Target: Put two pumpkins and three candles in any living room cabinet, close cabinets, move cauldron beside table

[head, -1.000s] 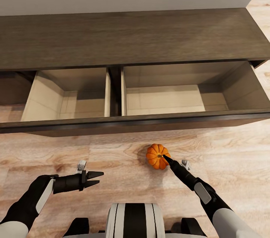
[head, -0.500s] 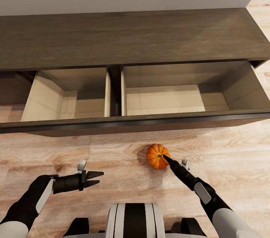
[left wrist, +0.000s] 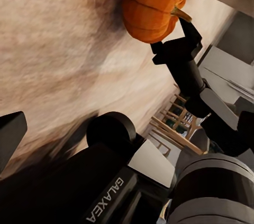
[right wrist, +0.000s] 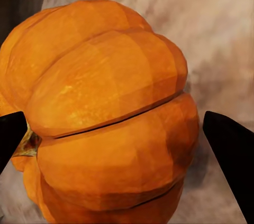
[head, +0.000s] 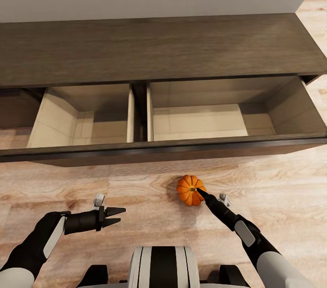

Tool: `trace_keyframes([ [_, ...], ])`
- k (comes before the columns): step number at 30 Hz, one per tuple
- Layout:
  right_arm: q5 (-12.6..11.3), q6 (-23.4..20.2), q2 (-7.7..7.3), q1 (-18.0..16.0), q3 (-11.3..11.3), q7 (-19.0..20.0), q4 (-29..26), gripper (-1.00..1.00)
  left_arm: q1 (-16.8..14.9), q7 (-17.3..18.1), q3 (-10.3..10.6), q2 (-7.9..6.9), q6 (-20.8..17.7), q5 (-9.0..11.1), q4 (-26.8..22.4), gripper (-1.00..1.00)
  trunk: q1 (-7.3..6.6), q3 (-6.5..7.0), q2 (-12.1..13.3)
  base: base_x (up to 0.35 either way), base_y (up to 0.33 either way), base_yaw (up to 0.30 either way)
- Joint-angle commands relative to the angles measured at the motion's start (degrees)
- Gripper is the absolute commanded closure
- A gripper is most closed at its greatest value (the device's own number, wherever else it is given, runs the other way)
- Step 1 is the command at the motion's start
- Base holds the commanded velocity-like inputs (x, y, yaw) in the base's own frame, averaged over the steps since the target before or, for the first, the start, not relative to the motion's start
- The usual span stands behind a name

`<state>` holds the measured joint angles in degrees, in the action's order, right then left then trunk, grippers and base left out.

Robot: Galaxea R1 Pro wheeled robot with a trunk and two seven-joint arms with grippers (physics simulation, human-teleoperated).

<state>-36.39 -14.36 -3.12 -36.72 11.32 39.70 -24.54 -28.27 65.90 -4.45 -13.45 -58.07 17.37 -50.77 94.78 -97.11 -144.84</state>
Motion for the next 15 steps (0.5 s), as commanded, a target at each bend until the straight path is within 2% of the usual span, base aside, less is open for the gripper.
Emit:
trace_keyframes([
  [1, -0.5, -0.6, 0.07, 0.0, 0.2, 0.2, 0.0, 1.0, 0.0, 0.0, 0.0, 0.0, -0.3, 0.0, 0.0, -1.0, -0.03, 0.2, 0.0, 0.0, 0.0, 0.0],
  [3, -0.5, -0.6, 0.16, 0.0, 0.2, -0.1, 0.0, 1.0, 0.0, -0.2, 0.0, 0.0, -0.4, -0.1, 0.1, -1.0, -0.09, 0.64, 0.0, 0.0, 0.0, 0.0],
  [8, -0.5, -2.1, 0.18, -0.1, 0.2, -4.9, 0.0, 1.0, 0.0, -0.4, 0.0, 0.18, -0.7, -0.2, 0.5, -1.0, -0.21, 1.75, 0.1, 0.0, 0.0, 0.0],
  [10, -0.5, -2.4, 0.11, -0.2, 0.2, -5.2, 0.0, 1.0, 0.0, -0.6, 0.0, 0.28, -0.7, -0.2, 0.6, -1.0, -0.27, 2.19, 0.1, -0.003, 0.0, 0.0],
  [15, -0.5, -5.0, 0.03, -0.5, 0.2, -5.7, 0.0, 1.0, 0.0, -0.7, -0.1, 0.35, -0.7, -0.2, 0.6, -1.0, -0.39, 3.3, 0.2, -0.149, 0.0, 0.0],
])
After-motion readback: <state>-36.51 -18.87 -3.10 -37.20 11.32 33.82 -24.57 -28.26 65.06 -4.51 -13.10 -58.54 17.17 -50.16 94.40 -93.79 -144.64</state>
